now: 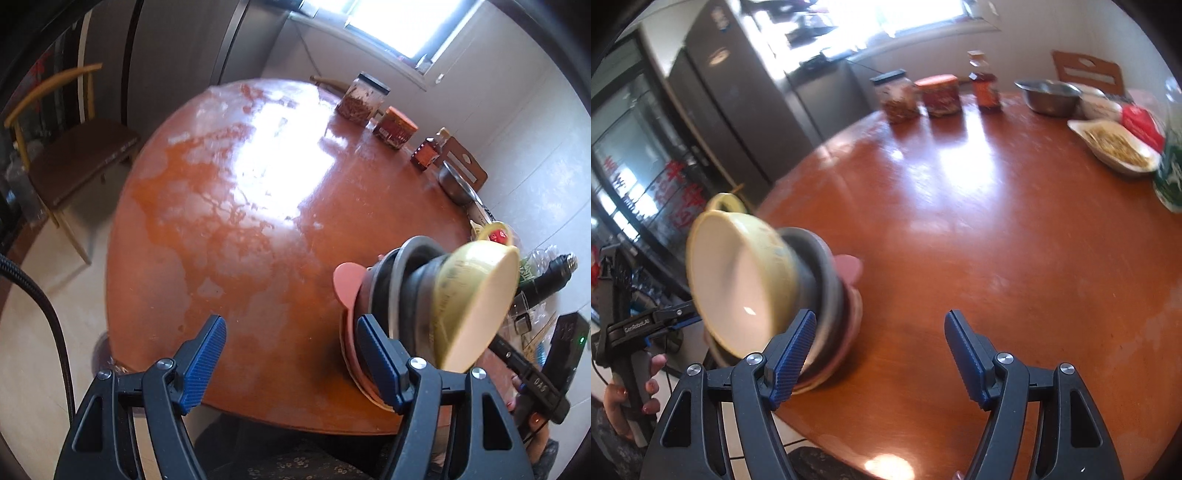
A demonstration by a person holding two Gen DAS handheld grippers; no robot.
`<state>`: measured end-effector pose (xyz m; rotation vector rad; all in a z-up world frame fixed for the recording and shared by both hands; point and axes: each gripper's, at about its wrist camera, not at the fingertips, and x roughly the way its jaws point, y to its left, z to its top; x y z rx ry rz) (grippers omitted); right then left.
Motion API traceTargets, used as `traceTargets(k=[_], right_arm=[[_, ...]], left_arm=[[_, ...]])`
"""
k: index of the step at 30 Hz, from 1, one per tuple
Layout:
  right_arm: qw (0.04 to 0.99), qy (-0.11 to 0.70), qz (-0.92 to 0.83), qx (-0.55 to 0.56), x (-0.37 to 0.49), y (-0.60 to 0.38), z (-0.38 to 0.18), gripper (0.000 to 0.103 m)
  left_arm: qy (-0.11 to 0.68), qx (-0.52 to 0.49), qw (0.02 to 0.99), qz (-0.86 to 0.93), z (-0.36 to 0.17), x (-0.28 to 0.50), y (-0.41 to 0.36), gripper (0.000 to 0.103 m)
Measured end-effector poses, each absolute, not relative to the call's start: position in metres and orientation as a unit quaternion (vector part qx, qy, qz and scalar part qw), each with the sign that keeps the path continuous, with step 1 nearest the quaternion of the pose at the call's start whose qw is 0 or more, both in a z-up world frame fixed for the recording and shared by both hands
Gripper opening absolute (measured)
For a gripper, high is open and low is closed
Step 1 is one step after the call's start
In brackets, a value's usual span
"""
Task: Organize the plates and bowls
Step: 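Lower the bowl stack with both grippers onto the pink plates and steel tray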
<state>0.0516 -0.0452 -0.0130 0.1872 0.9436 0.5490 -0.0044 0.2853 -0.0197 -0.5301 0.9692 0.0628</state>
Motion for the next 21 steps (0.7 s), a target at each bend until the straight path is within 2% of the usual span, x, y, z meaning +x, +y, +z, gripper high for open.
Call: traceTargets(k=[8,12,19,21], right_arm=[[0.833,0.469,0.281,0.084,0.062,-0.037,-0.030,0.073],[0.826,0.474,0.293,0.084,0.064,-0.034,-0.035,0.056],[0.821,0.468,0.319,0.072,0.063,-0.028,-0.037,0.044],[0.821,0.467,0.322,0.069,0.063,-0.029,-0.036,0.043]], left_arm=[[0.472,-0.285,0.834,-0.017,-0.039,0.017,0.284,0.072],[0.475,-0.301,0.826,-0.041,-0.044,0.025,0.286,0.071],[0.483,-0.288,0.824,-0.066,-0.042,0.042,0.280,0.065],[0.483,-0.278,0.827,-0.070,-0.039,0.046,0.276,0.065]])
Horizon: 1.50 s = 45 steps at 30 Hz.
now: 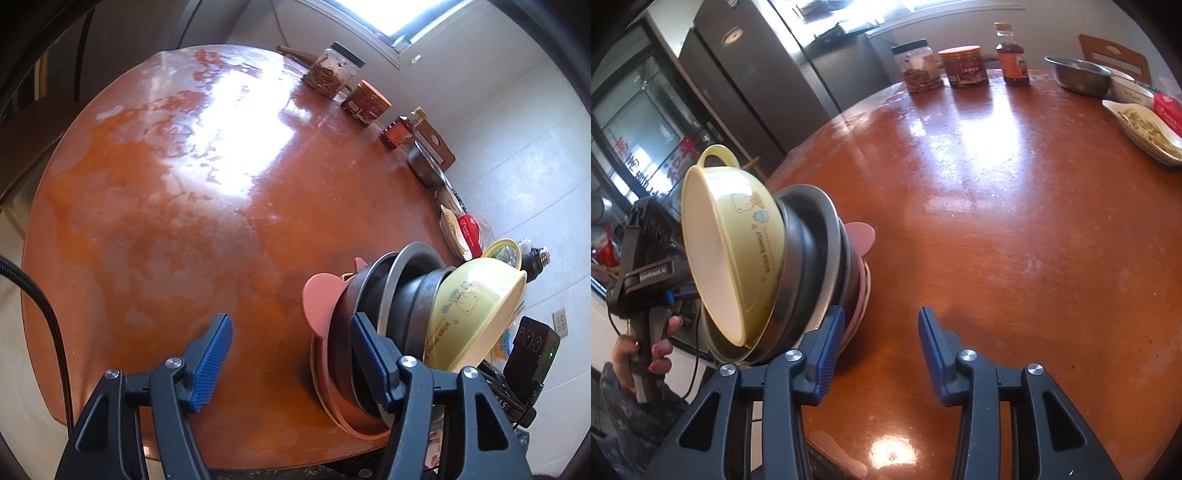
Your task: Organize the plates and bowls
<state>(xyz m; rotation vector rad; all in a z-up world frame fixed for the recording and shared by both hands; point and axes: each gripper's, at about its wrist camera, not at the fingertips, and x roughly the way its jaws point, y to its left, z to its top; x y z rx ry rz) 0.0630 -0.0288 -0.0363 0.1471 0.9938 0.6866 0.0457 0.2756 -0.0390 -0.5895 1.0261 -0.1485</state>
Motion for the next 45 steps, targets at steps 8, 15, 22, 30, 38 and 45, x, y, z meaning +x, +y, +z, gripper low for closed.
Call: traceTargets(k=[8,15,22,30,38,45], right_arm=[[0.827,0.463,0.311,0.062,0.064,-0.043,-0.035,0.042],[0.836,0.461,0.292,0.063,0.066,-0.067,-0.034,0.042],[0.843,0.458,0.274,0.068,0.068,-0.096,-0.034,0.042],[0.852,0.452,0.252,0.078,0.069,-0.136,-0.034,0.042],[0.859,0.448,0.231,0.090,0.073,-0.174,-0.035,0.041],[0.863,0.447,0.215,0.095,0.076,-0.198,-0.034,0.042]], left_arm=[[0.488,-0.236,0.837,-0.075,-0.031,0.059,0.252,0.061],[0.496,-0.211,0.838,-0.089,-0.029,0.069,0.224,0.060],[0.505,-0.189,0.836,-0.106,-0.029,0.083,0.189,0.059],[0.514,-0.163,0.833,-0.123,-0.026,0.099,0.149,0.057],[0.520,-0.147,0.830,-0.136,-0.025,0.114,0.113,0.057],[0.524,-0.139,0.828,-0.143,-0.025,0.122,0.091,0.057]])
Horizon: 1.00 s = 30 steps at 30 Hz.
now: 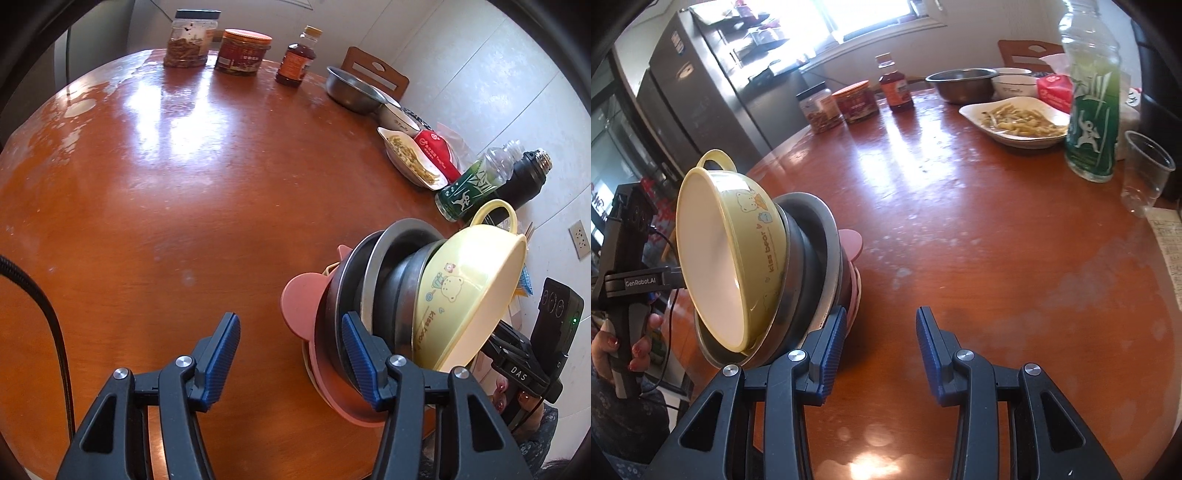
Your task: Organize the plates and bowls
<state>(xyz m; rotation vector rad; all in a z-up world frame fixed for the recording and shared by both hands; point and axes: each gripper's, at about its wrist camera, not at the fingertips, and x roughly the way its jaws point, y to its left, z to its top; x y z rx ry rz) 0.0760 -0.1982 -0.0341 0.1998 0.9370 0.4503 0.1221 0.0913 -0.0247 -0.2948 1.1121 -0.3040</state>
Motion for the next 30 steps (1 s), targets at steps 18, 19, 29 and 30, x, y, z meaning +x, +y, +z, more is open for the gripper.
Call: traceTargets(k=[18,19,29,30], right_arm=[[0.867,0.447,0.198,0.099,0.082,-0.217,-0.030,0.042],[0.867,0.447,0.198,0.099,0.082,-0.216,-0.030,0.042],[0.867,0.449,0.193,0.100,0.084,-0.213,-0.029,0.041],[0.867,0.449,0.193,0.099,0.084,-0.213,-0.029,0.041]], left_arm=[[0.528,-0.138,0.824,-0.154,-0.027,0.140,0.073,0.057],[0.528,-0.138,0.824,-0.154,-0.028,0.140,0.073,0.057],[0.527,-0.137,0.824,-0.156,-0.028,0.140,0.075,0.057],[0.526,-0.138,0.824,-0.156,-0.028,0.140,0.075,0.057]])
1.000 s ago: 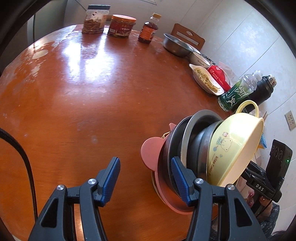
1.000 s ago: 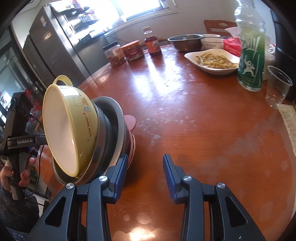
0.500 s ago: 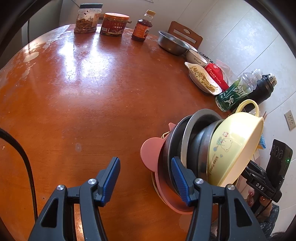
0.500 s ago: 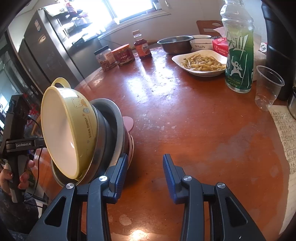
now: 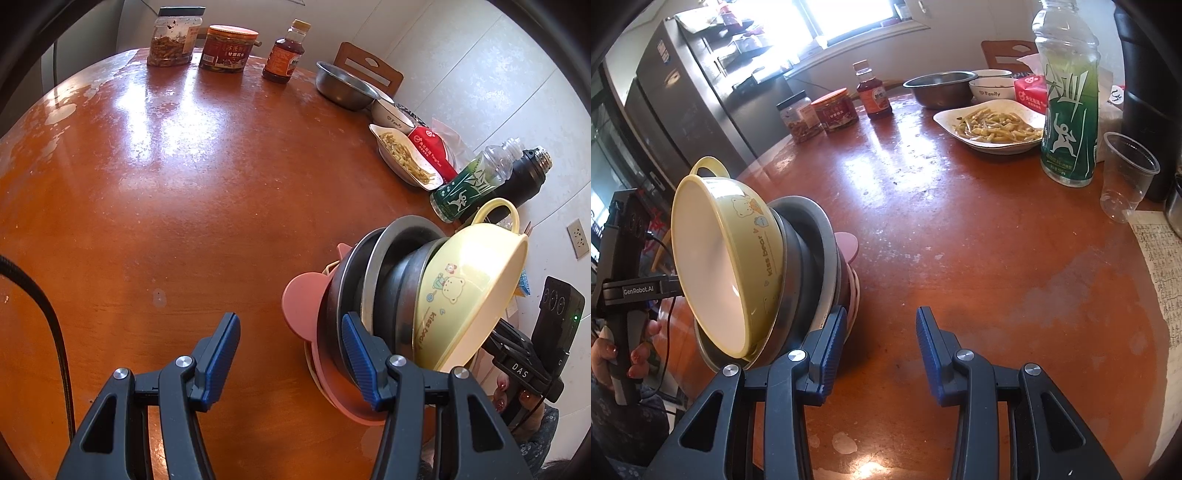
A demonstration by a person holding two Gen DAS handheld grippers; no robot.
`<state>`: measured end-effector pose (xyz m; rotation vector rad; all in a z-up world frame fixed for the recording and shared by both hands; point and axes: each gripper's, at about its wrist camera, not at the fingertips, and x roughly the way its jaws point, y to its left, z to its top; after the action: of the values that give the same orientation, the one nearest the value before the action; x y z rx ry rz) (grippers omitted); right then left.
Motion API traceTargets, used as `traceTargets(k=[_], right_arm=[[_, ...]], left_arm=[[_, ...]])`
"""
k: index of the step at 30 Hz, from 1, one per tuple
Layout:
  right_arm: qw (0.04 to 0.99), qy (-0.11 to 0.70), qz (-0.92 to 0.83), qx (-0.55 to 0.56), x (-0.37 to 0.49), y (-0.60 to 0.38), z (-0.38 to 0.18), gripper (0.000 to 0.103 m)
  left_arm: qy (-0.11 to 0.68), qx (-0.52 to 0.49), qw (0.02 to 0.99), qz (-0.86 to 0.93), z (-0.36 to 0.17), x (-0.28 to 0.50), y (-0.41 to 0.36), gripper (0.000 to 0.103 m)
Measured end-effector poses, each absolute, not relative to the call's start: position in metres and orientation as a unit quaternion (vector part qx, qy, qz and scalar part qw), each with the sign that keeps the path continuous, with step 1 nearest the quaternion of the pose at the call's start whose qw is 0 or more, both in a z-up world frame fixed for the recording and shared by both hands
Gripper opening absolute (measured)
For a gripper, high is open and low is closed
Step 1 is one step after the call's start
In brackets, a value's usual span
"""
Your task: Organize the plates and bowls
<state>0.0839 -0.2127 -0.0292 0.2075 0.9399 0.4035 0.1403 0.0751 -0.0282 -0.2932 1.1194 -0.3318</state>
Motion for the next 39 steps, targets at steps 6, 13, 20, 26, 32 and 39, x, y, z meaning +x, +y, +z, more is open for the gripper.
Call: traceTargets(k=[6,13,20,26,32,39], right_arm=[[0.866,0.450,0.194,0.096,0.086,-0.209,-0.029,0.041],[0.865,0.453,0.195,0.093,0.089,-0.207,-0.030,0.041],[0.865,0.455,0.191,0.090,0.090,-0.206,-0.030,0.042],[0.866,0.456,0.186,0.092,0.092,-0.206,-0.029,0.042],[0.868,0.454,0.178,0.088,0.091,-0.205,-0.028,0.042],[0.872,0.451,0.167,0.088,0.088,-0.209,-0.025,0.049]], left_arm=[[0.524,-0.136,0.827,-0.151,-0.027,0.138,0.077,0.057],[0.521,-0.134,0.830,-0.148,-0.026,0.136,0.078,0.057],[0.521,-0.134,0.830,-0.148,-0.025,0.135,0.078,0.057],[0.523,-0.138,0.828,-0.149,-0.026,0.133,0.079,0.058],[0.520,-0.137,0.829,-0.149,-0.025,0.131,0.080,0.058],[0.517,-0.128,0.835,-0.136,-0.022,0.127,0.082,0.059]])
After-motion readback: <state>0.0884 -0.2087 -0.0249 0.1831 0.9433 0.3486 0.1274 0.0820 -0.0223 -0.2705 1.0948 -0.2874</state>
